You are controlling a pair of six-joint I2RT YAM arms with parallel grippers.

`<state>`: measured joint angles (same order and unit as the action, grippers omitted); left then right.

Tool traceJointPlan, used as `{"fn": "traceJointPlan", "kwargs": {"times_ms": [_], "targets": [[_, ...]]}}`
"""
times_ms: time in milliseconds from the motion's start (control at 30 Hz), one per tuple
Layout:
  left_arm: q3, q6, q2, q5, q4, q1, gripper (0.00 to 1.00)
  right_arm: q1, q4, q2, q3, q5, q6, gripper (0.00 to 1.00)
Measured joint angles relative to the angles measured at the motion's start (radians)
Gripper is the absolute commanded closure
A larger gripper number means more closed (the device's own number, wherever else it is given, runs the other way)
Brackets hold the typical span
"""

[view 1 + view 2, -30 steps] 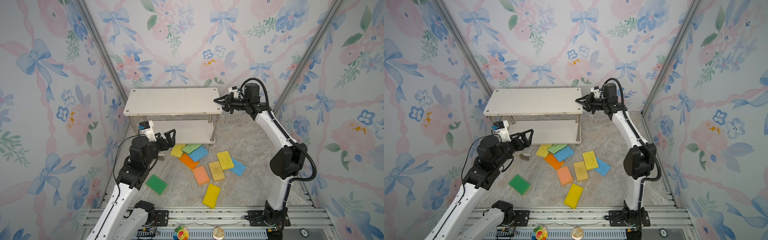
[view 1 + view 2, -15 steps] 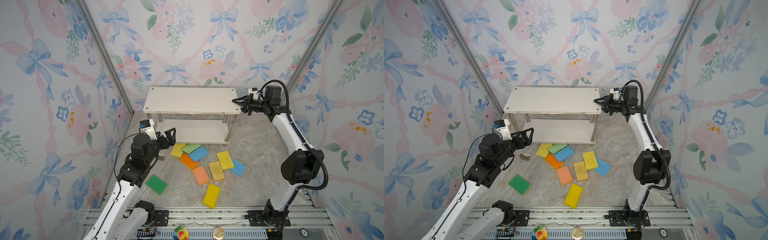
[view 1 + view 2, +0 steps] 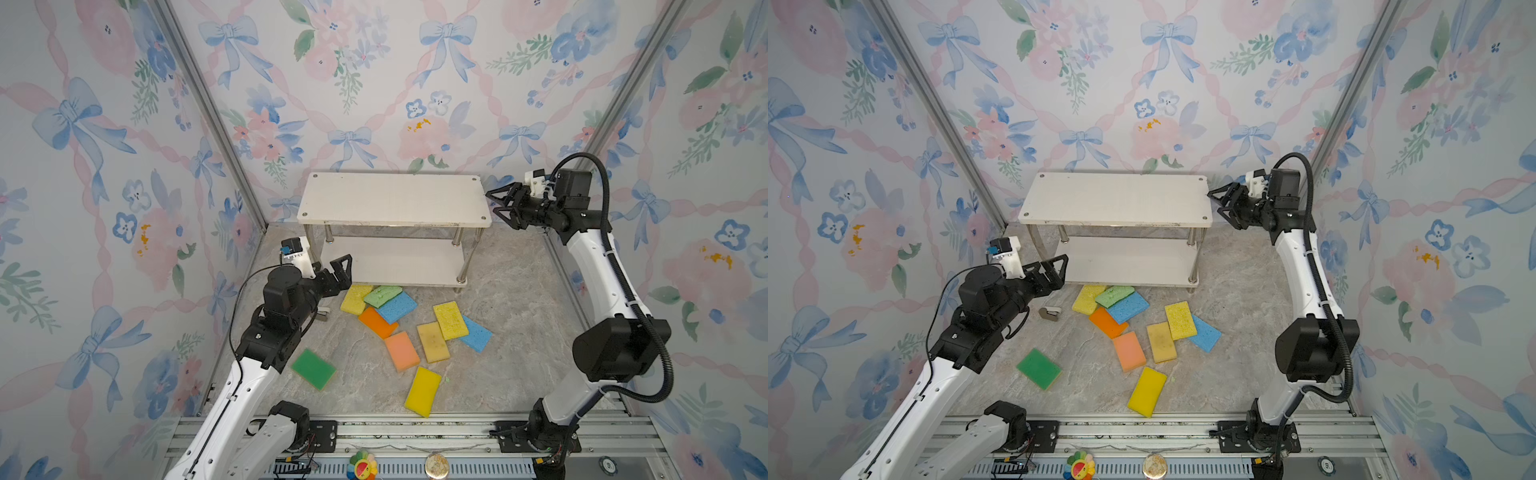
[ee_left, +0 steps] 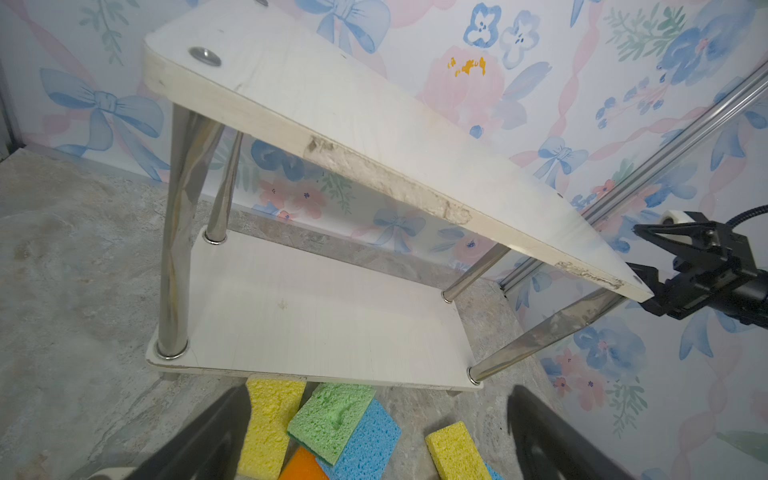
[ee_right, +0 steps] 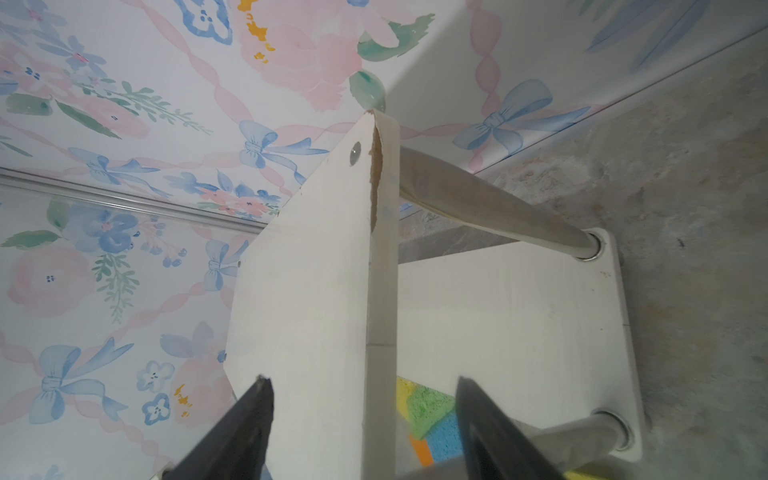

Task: Place and organize the cleaning sponges onto the shelf

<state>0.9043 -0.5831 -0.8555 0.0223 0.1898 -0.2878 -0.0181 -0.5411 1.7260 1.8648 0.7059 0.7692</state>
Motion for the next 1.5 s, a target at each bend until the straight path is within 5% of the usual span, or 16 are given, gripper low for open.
{"fn": "traceJointPlan", "kwargs": {"times_ms": [233,600,867,1200,1500], "targets": [[0.097,-0.002,-0.089,0.013,0.017,0.006,0.02,0.000,-0.051,-0.102,-0.043,-0.067,-0.015,0.20],[0.556,-0.024,-0.402,0.113,0.053,0.053,0.02,0.002,-0.107,-0.142,-0.069,-0.087,-0.024,0.13],[0.757,0.000,-0.532,0.110,0.073,0.228,0.02,0.026,-0.159,-0.126,-0.021,-0.085,-0.040,0.11],[0.678,-0.039,-0.634,0.220,0.098,0.382,0.02,0.041,-0.201,-0.103,0.021,-0.056,-0.077,0.07],[0.566,-0.081,-0.649,0.385,0.052,0.370,0.02,0.041,-0.219,-0.096,0.020,-0.056,-0.111,0.04]]}}
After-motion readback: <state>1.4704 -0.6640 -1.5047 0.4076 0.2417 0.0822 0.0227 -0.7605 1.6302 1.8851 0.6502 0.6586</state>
